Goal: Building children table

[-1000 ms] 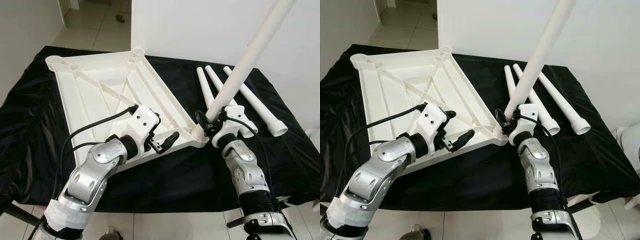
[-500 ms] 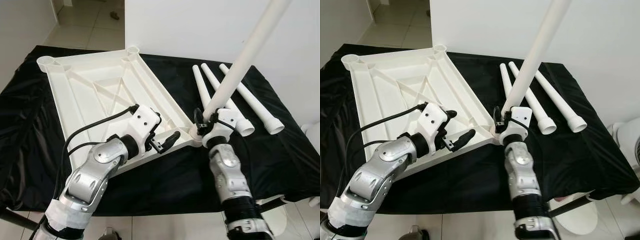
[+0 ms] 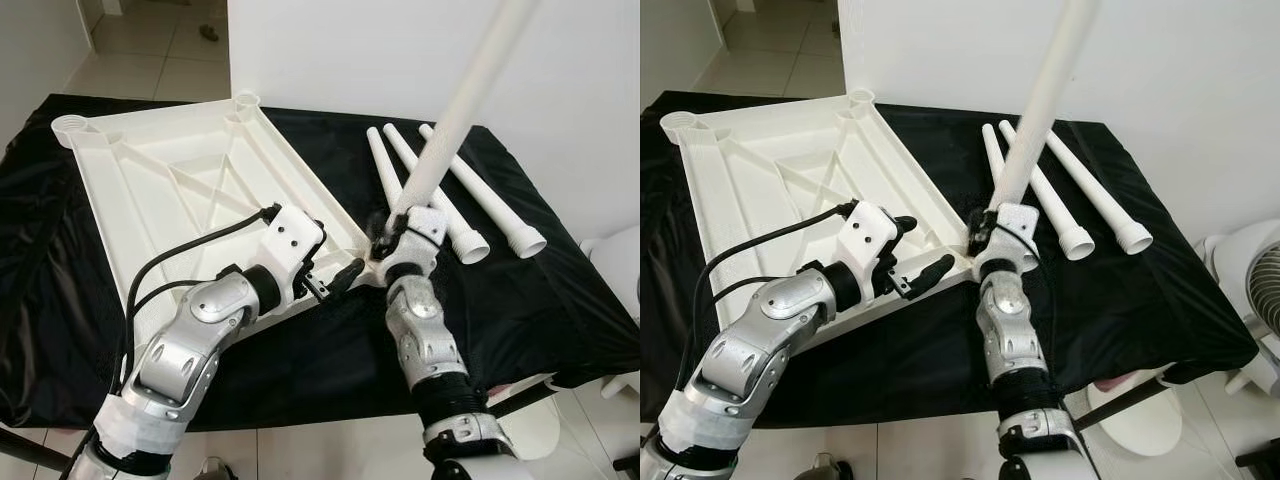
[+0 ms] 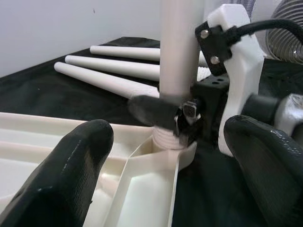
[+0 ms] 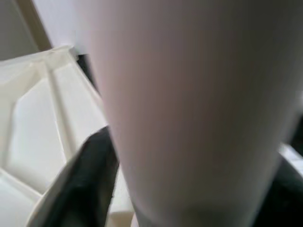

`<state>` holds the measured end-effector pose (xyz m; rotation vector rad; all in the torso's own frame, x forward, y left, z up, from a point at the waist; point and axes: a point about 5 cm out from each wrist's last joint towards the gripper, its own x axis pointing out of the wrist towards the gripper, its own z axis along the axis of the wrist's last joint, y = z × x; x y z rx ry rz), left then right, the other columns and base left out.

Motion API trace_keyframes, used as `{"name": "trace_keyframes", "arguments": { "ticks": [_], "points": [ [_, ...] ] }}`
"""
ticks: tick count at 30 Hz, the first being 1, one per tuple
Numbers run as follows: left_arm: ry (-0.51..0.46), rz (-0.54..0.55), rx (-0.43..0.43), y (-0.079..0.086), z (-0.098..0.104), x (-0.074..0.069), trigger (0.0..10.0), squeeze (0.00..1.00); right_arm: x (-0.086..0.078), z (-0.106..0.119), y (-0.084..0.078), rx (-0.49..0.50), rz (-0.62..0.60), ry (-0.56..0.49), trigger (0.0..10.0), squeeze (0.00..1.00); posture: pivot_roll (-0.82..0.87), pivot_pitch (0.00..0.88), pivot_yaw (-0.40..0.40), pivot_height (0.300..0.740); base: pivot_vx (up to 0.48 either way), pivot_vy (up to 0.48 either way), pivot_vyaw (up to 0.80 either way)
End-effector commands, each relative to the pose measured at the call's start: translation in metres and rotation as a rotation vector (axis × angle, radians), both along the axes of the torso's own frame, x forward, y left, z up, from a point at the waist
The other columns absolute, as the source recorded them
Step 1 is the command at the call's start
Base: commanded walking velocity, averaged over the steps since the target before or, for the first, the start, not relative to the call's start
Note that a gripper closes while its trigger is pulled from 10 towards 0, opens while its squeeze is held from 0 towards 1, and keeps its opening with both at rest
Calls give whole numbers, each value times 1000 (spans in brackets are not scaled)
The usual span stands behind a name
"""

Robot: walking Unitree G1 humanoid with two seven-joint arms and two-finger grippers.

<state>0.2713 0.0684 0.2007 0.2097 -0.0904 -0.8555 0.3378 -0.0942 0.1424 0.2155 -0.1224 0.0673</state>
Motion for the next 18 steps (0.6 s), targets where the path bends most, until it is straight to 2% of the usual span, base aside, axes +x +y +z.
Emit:
{"name": "trace_keyframes", "arguments": {
  "ticks": [1,4,10,12,14,15,18],
  "points": [
    [3,-1,2,-2,-1,-2,10000,0,-3,-6,6,-4,66,-1,10000,1000,98,63,-94,740,0,0,0],
    [4,2,-4,-2,-1,-1,10000,0,-3,0,-2,-26,70,-55,10000,1000,92,61,-93,740,0,0,0],
    [2,1,-4,-3,-1,0,10000,0,-1,4,-13,-44,77,-89,10000,1000,92,61,-93,740,0,0,0],
    [2,-2,-4,-3,0,0,10000,0,0,8,-26,-78,113,-108,10000,1000,81,60,-90,740,0,0,0],
    [3,-3,-3,-3,-1,0,10000,0,-1,9,-31,-91,145,-108,10000,1000,81,59,-89,740,0,0,0],
    [3,-4,-3,-3,-1,0,10000,0,-1,9,-38,-111,168,-104,10000,0,80,59,-90,740,0,0,0],
    [3,-4,-2,-3,-1,0,10000,0,-3,9,-44,-135,196,-104,10000,0,80,58,-91,740,0,0,0]
  ]
}}
